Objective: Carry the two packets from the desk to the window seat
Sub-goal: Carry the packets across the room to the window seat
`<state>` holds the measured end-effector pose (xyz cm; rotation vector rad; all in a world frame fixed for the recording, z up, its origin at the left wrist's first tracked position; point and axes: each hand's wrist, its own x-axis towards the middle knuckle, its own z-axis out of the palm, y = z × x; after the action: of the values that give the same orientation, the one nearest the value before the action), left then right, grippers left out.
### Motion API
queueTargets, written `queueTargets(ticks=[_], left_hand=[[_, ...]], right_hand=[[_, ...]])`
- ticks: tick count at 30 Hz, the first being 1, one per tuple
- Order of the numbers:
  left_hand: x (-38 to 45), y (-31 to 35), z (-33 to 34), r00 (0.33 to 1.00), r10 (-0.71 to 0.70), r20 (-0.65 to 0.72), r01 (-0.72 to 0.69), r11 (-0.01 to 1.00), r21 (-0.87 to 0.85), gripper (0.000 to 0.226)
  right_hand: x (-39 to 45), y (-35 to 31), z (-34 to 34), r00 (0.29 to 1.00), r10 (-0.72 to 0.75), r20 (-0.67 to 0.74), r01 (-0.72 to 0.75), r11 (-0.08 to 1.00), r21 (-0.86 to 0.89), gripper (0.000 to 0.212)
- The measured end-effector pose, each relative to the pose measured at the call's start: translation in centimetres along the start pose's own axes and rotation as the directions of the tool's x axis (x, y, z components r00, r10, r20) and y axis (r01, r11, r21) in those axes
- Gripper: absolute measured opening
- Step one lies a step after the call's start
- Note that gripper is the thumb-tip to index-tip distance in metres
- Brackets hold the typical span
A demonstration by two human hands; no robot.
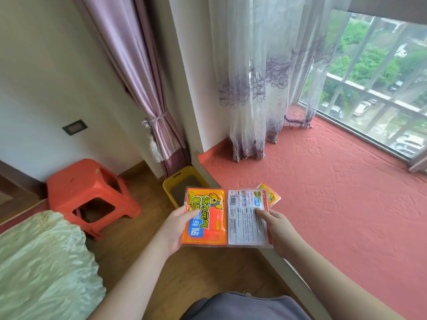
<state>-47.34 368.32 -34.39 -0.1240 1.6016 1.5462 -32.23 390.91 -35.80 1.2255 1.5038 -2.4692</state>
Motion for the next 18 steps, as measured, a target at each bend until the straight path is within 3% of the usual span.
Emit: queueTargets(ticks=[12,18], left_hand=[[11.9,7.1,0.1,0.987,-0.085,0.139,0.078,0.996,0.052,0.029],[17.5,12.2,-0.3,0.947,-0.150,0.283,0.115,0.984,0.135,0.029]], right_hand=[[7.7,-4.7,2.1,0.991,0.026,-0.135,-0.018,0.998,0.058,0.023],[11.3,-6.2,4.8,0.969,0.042,-0.245,0.000,0.986,0.168,0.023]])
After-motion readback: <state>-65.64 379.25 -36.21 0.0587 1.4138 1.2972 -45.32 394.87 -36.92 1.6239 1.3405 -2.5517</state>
